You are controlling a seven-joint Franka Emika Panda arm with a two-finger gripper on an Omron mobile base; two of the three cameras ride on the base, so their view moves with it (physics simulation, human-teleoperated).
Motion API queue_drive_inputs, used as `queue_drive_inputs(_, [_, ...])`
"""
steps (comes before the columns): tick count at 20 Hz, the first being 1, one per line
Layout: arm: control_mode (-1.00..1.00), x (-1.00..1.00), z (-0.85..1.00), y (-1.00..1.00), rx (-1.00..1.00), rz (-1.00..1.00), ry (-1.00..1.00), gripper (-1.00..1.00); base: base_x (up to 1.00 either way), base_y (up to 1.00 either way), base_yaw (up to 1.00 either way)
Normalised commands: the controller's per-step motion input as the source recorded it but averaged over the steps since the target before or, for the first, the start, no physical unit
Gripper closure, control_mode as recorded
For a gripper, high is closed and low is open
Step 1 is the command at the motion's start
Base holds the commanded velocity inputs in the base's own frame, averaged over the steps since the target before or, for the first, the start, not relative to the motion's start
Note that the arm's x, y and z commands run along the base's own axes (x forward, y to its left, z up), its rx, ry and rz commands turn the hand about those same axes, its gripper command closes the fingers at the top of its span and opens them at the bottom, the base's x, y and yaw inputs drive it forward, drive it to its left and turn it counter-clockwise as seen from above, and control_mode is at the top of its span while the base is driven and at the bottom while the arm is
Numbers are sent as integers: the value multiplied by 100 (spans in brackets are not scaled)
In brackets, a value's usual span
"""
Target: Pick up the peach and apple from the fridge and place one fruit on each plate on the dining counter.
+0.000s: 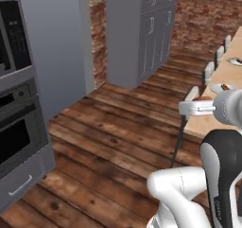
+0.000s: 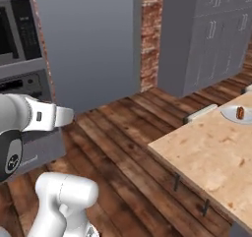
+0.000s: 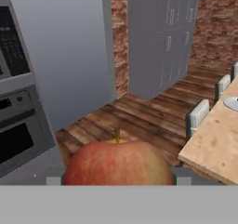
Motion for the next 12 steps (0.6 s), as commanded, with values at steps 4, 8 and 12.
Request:
queue_drive_inputs(4, [100, 0, 0, 0, 0, 0, 0, 100, 69, 46, -46])
queue_drive_inputs(8, [100, 0, 0, 0, 0, 0, 0, 100, 72, 47, -47])
queue_drive_inputs(12, [100, 0, 0, 0, 0, 0, 0, 100, 74, 44, -46])
